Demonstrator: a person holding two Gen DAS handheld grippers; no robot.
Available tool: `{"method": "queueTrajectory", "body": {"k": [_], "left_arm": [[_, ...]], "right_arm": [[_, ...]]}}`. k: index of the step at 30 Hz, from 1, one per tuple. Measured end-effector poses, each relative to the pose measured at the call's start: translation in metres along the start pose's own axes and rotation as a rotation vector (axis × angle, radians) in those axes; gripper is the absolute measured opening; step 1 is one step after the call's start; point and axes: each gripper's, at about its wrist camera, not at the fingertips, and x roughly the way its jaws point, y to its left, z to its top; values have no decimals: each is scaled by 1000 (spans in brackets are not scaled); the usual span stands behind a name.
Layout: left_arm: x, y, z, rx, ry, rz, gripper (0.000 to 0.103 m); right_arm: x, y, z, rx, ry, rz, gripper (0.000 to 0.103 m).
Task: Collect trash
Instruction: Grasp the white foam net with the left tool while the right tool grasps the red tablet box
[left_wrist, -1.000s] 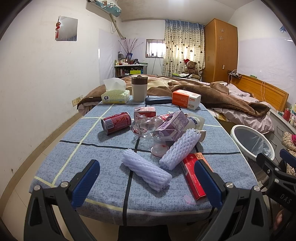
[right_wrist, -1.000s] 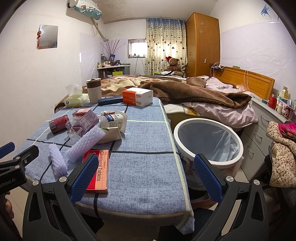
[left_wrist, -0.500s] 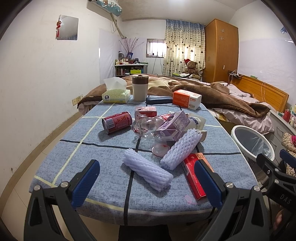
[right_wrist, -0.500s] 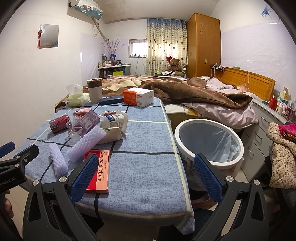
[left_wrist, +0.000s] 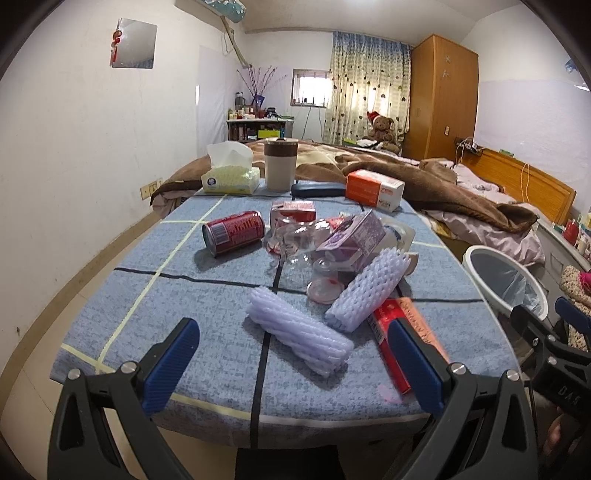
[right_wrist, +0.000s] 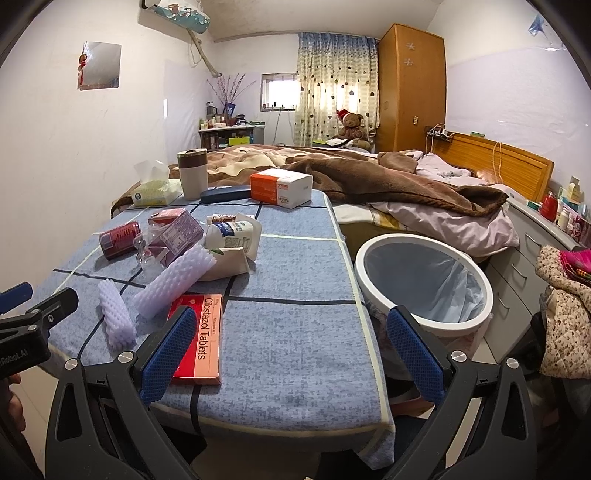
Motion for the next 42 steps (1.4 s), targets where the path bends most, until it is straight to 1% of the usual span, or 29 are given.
{"method": "queueTrajectory", "body": {"k": [3,6,9,11,15,20,24,27,29,30,31,32,35,39,41,42], "left_arm": [[8,9,-5,-5,31,-13,103],[19,22,-11,-33,84,-51,103],[29,30,-17,-33,131,-64,103],[37,34,-20,-46,164,-92,103],[57,40,-21,-119,231,-175,100],[76,46,-18,-202,268,-239,100],[85,39,-10,-193,285,-241,99],[94,36,-5,-203,301,-263,95],[101,34,-3,-207,317,-258,91],[104,32,-2,-203,318,-246,91],[105,31,-1,-196,316,-235,90],[106,28,1,-189,315,-235,85],[110,24,3,-165,321,-207,80],[111,24,4,-150,331,-187,73],[111,25,4,-142,340,-173,67],[111,25,4,-137,343,-170,66]], "right_arm": [[5,3,-7,-9,10,27,103],[15,11,-16,-32,42,80,103],[27,18,-23,-44,69,123,103],[34,23,-27,-52,99,137,98],[44,36,-30,-65,133,185,97],[53,49,-32,-85,158,224,96],[65,55,-33,-95,190,233,96],[70,60,-34,-120,190,241,96],[71,61,-34,-125,202,258,94],[71,60,-34,-127,203,258,92],[71,59,-34,-132,203,254,85],[72,57,-34,-136,203,245,78],[75,51,-33,-133,212,209,65],[79,44,-32,-108,215,236,64],[79,45,-31,-109,208,260,64],[80,47,-30,-109,203,270,64]]}}
